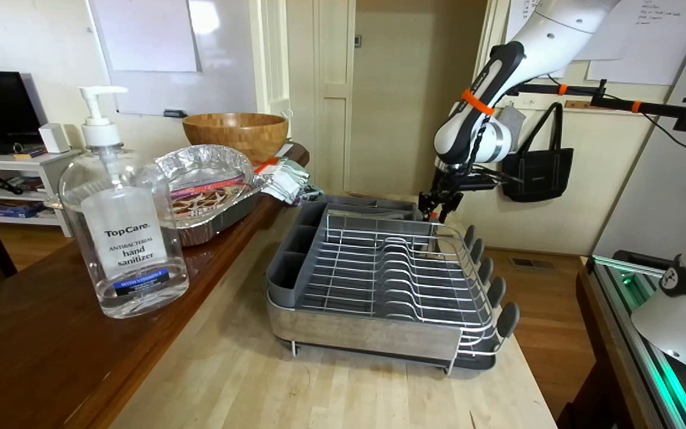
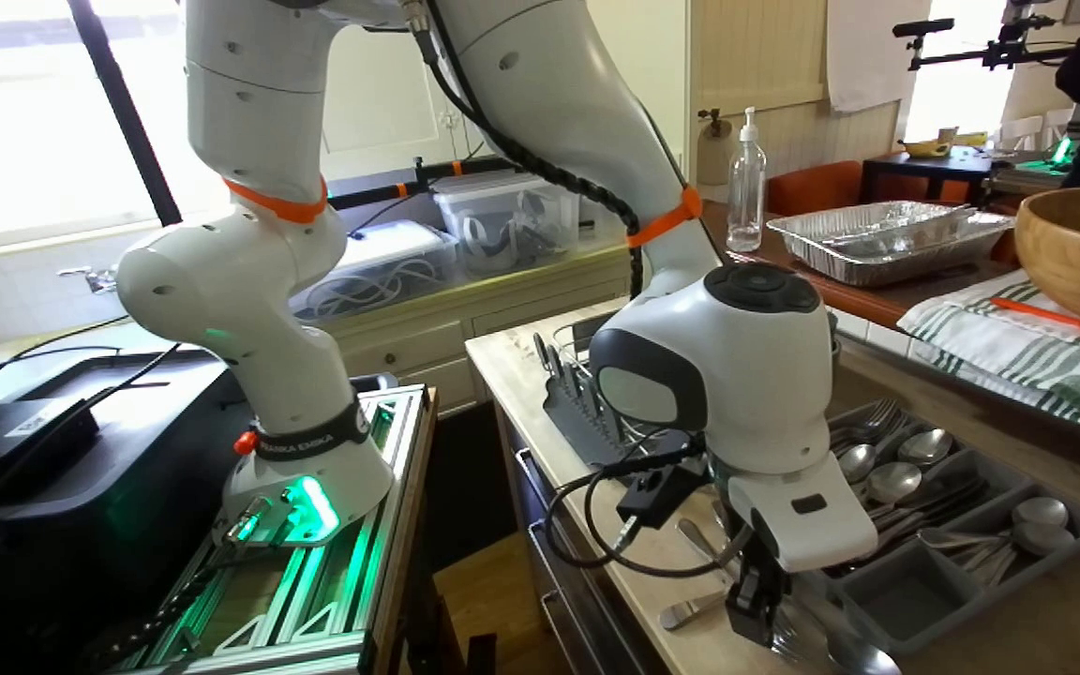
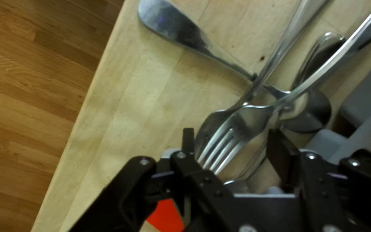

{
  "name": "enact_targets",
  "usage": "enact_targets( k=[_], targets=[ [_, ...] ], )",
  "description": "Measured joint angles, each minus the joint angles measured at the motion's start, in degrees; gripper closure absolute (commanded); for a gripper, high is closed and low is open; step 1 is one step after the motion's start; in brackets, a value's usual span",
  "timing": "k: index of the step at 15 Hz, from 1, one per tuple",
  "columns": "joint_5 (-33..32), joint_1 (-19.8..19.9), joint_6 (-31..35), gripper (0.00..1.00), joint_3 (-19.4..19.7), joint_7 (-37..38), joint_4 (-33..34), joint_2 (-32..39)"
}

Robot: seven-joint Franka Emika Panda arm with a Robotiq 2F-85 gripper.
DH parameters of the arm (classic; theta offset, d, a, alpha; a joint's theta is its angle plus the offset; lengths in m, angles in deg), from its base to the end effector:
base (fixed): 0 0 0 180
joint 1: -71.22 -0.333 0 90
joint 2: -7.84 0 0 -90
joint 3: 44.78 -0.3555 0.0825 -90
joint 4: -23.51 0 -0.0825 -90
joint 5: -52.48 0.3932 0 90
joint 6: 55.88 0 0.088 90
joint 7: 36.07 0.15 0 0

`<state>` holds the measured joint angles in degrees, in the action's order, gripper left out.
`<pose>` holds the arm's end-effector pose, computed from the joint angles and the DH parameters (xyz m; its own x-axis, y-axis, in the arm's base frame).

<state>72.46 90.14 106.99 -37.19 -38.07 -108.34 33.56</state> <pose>0.4890 -0.2631 0.1463 0.7326 -0.6740 0.0949 -0.6700 -0.7386 -0.0741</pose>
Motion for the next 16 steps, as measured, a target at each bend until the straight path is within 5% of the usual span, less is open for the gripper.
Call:
enact_targets(
  k=[5, 8, 13, 14, 16],
  targets=[
    [0.0, 1.0, 1.7, 0.83, -0.6, -1.4, 0.0, 1.1],
    [0.0, 1.9, 2.7, 0.87, -1.1, -1.8, 0.2, 1.3],
    [-0.1, 2.4, 2.9, 0.56, -1.6, -1.9, 0.6, 1.3],
    [-0.3, 2.4, 2.9, 0.57, -1.6, -1.9, 0.6, 1.4],
    [-0.6, 2.4, 2.9, 0.81, -1.6, -1.9, 0.6, 1.4]
  ],
)
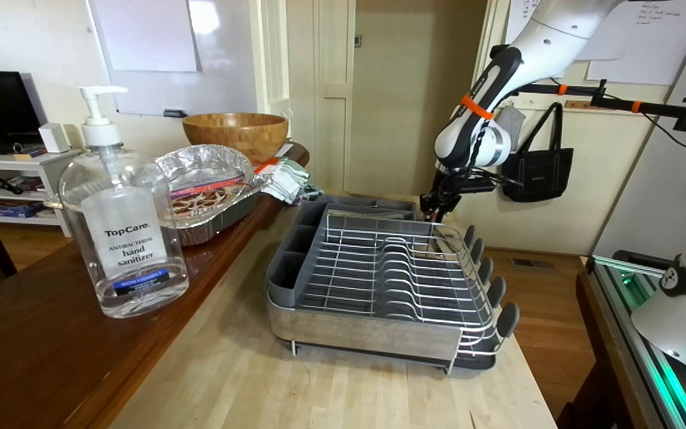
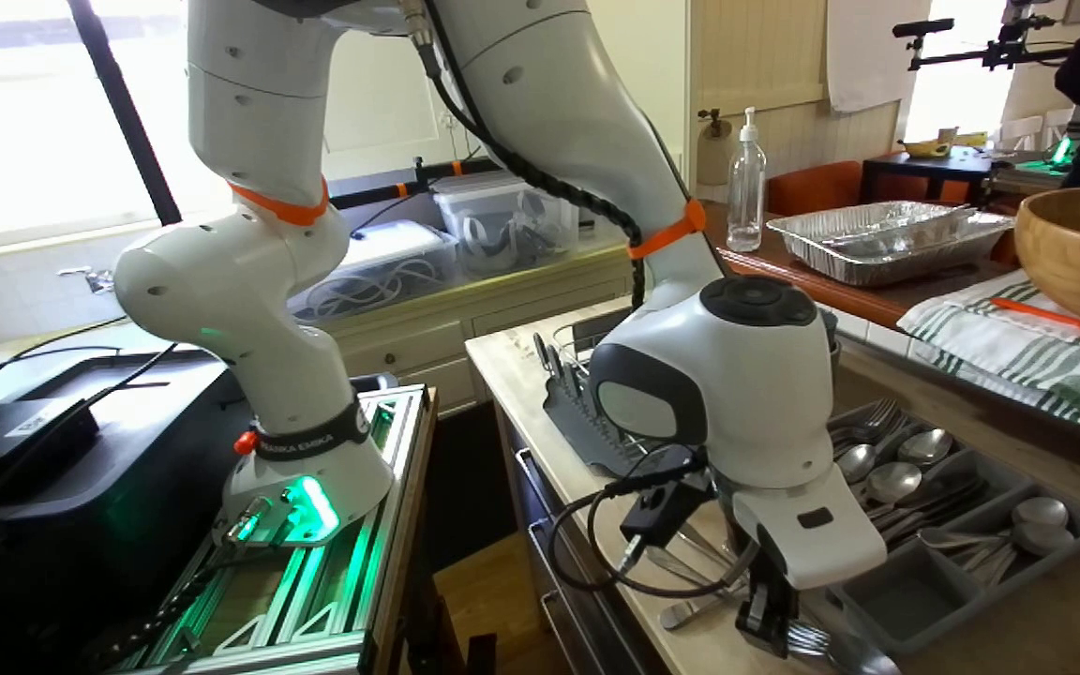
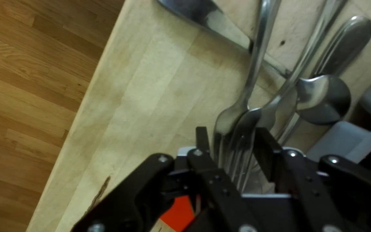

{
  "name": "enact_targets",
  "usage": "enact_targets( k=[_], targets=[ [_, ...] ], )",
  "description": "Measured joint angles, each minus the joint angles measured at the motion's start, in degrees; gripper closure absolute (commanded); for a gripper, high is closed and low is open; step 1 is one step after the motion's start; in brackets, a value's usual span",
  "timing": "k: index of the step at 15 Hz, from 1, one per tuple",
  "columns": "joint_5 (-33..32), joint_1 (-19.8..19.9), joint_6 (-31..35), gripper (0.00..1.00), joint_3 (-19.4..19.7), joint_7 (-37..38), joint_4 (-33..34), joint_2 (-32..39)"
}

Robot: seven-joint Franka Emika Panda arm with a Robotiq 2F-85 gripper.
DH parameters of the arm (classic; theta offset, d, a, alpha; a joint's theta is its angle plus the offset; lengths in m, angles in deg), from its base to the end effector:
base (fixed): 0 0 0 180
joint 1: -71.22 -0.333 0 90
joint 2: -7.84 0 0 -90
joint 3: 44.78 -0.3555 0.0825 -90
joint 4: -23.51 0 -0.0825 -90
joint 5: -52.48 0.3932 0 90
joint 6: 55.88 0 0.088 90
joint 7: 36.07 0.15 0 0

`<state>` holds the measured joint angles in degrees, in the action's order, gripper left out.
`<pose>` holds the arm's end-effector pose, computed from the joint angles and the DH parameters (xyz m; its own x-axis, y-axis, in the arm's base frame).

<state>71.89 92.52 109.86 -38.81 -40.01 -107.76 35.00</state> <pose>0.4904 -0.2740 0.1399 0.7454 -0.6539 0.1293 -0.6511 -0.7559 -0.0692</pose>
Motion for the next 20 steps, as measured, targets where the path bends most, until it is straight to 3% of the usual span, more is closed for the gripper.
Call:
enact_targets(
  k=[2, 4, 5, 11, 13, 15, 17, 18, 20],
  targets=[
    [-0.2, 0.0, 0.0, 0.91, -0.1, 0.0, 0.0, 0.0],
    [-0.4, 0.1, 0.0, 0.63, -0.2, -0.1, 0.0, 0.0],
    [-0.4, 0.2, 0.0, 0.54, -0.2, -0.1, 0.0, 0.0],
    [-0.5, 0.4, 0.0, 0.10, -0.8, -0.5, 0.0, 0.0],
    [-0.5, 0.7, 0.0, 0.00, -1.6, -0.8, 0.0, -0.1],
    [-0.4, 1.0, 0.0, 0.00, -2.6, -0.9, 0.0, -0.2],
    [-0.4, 1.3, 0.0, 0.25, -2.9, -1.0, -0.4, -0.2],
    [-0.4, 1.4, 0.0, 0.28, -3.1, -1.0, -0.5, -0.3],
    [-0.4, 1.4, 0.0, 0.43, -3.5, -1.0, -0.7, -0.5]
  ],
)
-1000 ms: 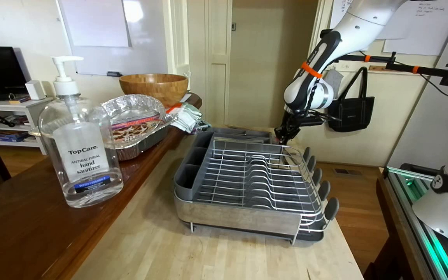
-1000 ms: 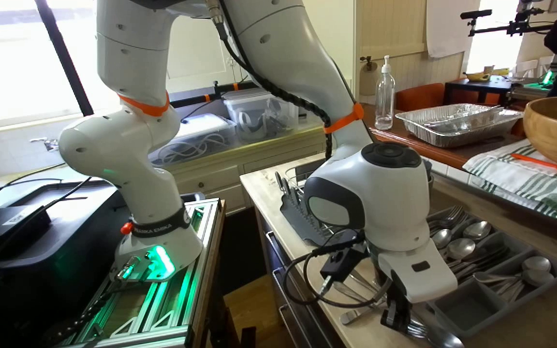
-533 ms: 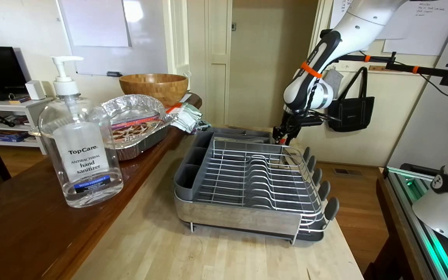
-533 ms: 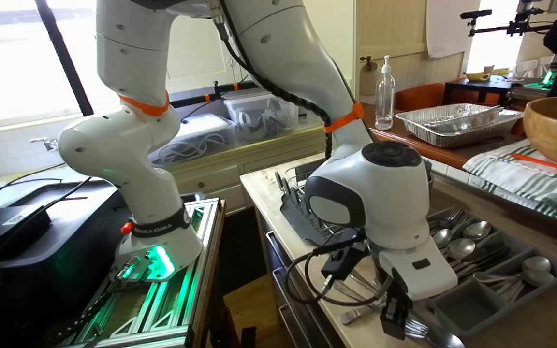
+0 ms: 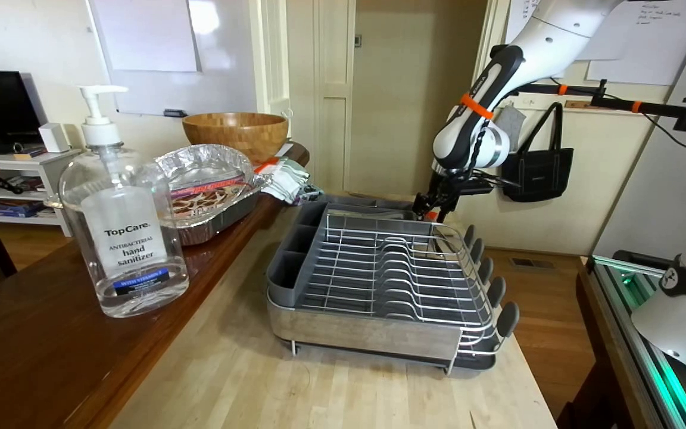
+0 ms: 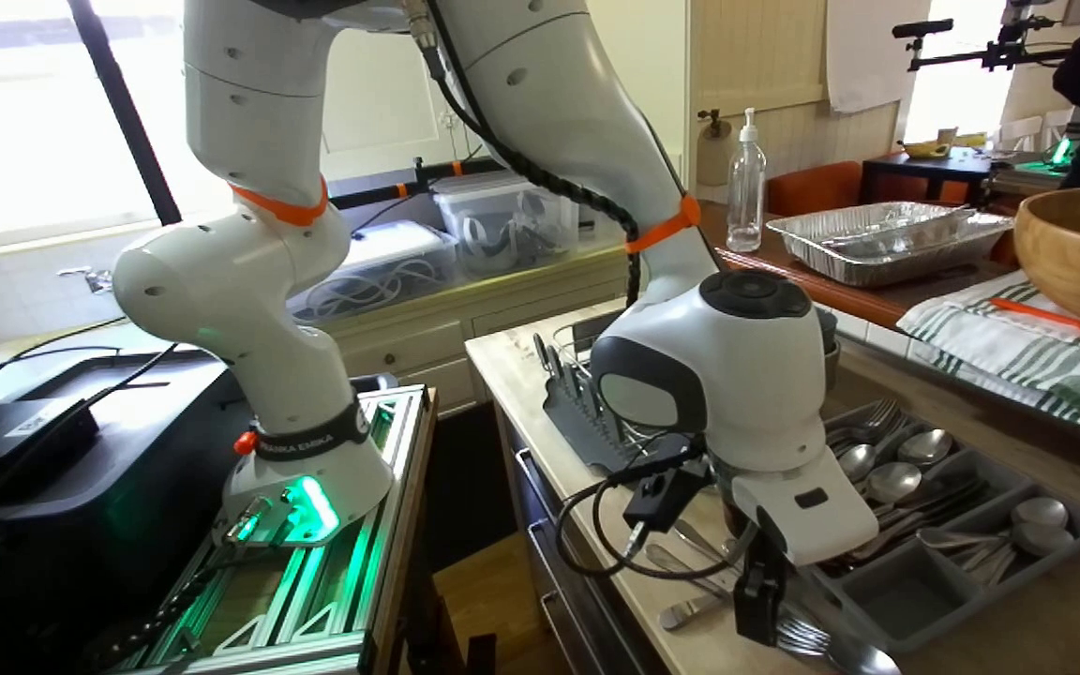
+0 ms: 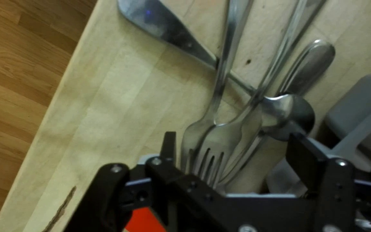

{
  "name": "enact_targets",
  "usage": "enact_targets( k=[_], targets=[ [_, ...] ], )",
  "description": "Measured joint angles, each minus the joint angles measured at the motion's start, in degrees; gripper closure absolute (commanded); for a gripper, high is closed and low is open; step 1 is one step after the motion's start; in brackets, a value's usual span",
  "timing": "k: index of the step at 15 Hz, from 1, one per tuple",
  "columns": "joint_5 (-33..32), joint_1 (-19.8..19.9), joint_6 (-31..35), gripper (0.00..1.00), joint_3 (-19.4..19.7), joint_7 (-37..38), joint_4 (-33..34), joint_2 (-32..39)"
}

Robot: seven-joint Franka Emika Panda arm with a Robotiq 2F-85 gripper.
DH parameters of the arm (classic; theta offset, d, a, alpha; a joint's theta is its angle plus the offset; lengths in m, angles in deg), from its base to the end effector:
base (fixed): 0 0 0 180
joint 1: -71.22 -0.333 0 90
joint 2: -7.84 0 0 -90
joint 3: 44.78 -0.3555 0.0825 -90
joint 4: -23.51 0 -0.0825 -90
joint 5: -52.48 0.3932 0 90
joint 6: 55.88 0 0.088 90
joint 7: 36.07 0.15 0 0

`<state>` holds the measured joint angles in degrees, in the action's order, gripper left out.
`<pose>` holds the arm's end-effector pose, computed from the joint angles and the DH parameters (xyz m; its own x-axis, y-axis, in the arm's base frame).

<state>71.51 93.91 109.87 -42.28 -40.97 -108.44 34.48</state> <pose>0.4970 -0.2525 0.1395 0.7777 -0.6170 0.1200 -0.6104 -0.7869 -0.0907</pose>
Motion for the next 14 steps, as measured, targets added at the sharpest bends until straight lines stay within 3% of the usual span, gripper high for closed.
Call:
enact_targets(
  k=[3, 6, 7, 8, 9, 14],
  targets=[
    [0.1, 0.0, 0.0, 0.66, -0.7, 0.0, 0.0, -0.1],
    [0.2, 0.0, 0.0, 0.74, -1.4, 0.0, 0.0, -0.4],
    [0.3, 0.0, 0.0, 0.73, -1.7, 0.0, 0.0, -0.5],
    [0.3, 0.0, -0.1, 0.65, -1.9, 0.0, 0.0, -0.6],
    [0.4, 0.0, -0.1, 0.47, -2.1, 0.1, 0.0, -0.6],
    [0.4, 0.0, -0.2, 0.11, -2.1, 0.1, -0.6, -0.6]
  ],
)
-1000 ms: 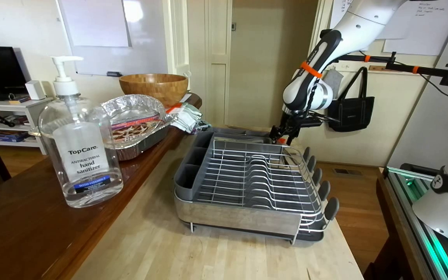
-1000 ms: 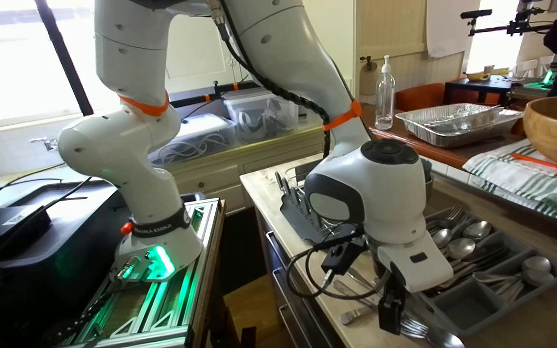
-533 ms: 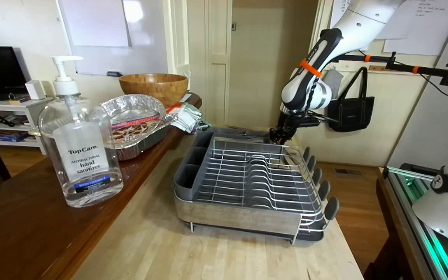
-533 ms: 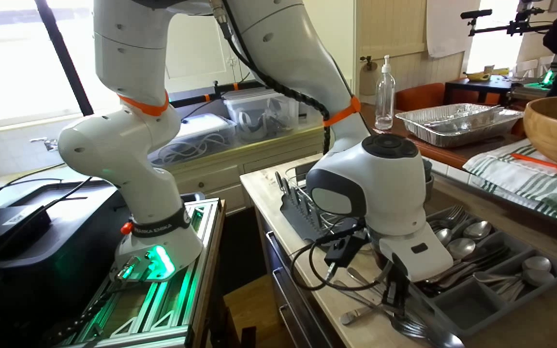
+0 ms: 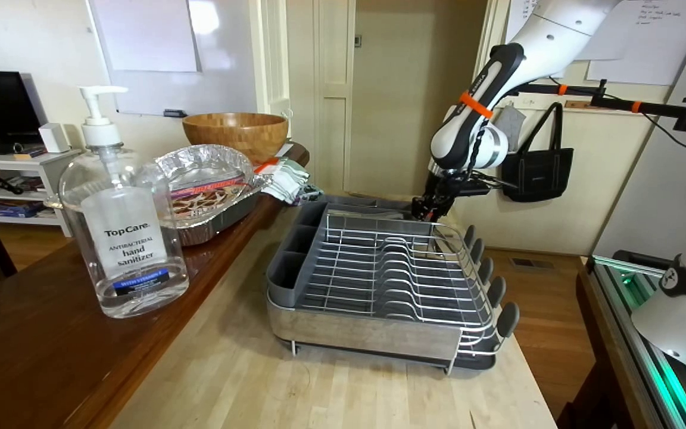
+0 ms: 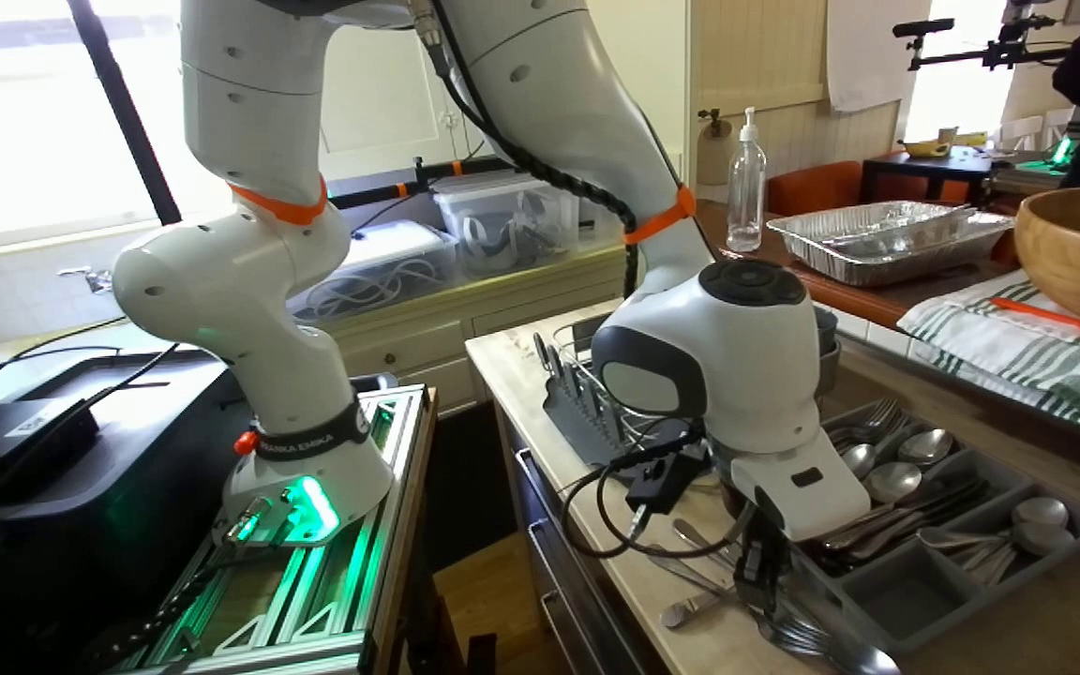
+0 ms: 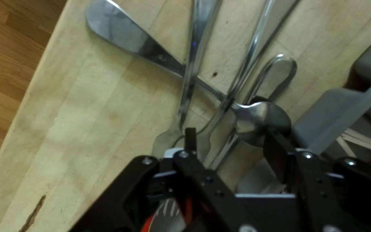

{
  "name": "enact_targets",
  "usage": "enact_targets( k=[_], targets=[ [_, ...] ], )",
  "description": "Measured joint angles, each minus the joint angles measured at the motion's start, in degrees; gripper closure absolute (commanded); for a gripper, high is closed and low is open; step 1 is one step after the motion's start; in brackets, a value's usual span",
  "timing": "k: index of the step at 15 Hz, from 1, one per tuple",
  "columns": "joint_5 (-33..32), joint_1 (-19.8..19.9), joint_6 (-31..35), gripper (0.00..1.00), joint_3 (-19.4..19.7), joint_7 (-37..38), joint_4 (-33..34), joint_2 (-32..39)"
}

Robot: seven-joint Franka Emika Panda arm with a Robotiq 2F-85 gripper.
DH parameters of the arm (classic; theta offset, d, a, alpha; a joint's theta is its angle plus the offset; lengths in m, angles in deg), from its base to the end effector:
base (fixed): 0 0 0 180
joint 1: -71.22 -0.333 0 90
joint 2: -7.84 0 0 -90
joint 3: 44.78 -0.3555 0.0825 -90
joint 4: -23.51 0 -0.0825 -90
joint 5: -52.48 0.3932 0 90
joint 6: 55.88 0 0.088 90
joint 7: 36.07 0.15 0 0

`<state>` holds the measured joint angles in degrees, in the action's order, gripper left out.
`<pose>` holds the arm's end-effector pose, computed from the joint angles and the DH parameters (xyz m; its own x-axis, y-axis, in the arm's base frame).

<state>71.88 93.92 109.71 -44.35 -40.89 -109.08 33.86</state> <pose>0.5026 -0.2322 0.1411 0.7924 -0.5997 0.1121 -0.5900 -0.8000 -0.1090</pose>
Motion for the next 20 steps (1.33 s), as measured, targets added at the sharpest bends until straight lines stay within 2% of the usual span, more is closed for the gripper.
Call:
enact_targets(
  k=[2, 5, 6, 8, 14, 16, 18, 19, 20],
  targets=[
    [0.0, 0.0, 0.0, 0.00, 0.2, 0.0, -0.5, 0.0],
    [0.0, 0.0, 0.0, 0.03, 0.3, 0.0, -1.5, -0.3],
    [0.0, 0.0, 0.0, 0.24, 0.3, 0.0, -1.8, -0.4],
    [0.0, -0.1, 0.0, 0.36, 0.1, 0.1, -2.1, -0.7],
    [0.0, -0.5, -0.4, 0.82, 0.1, 0.1, -2.6, -1.8],
    [0.0, -0.5, -0.5, 0.77, 0.1, 0.1, -2.6, -1.9],
    [0.0, -0.6, -0.7, 0.77, 0.1, 0.1, -2.6, -2.1],
    [0.0, -0.6, -0.7, 0.84, 0.1, 0.1, -2.6, -2.1],
    [0.0, -0.7, -0.7, 0.86, 0.1, 0.1, -2.6, -2.1]
  ],
)
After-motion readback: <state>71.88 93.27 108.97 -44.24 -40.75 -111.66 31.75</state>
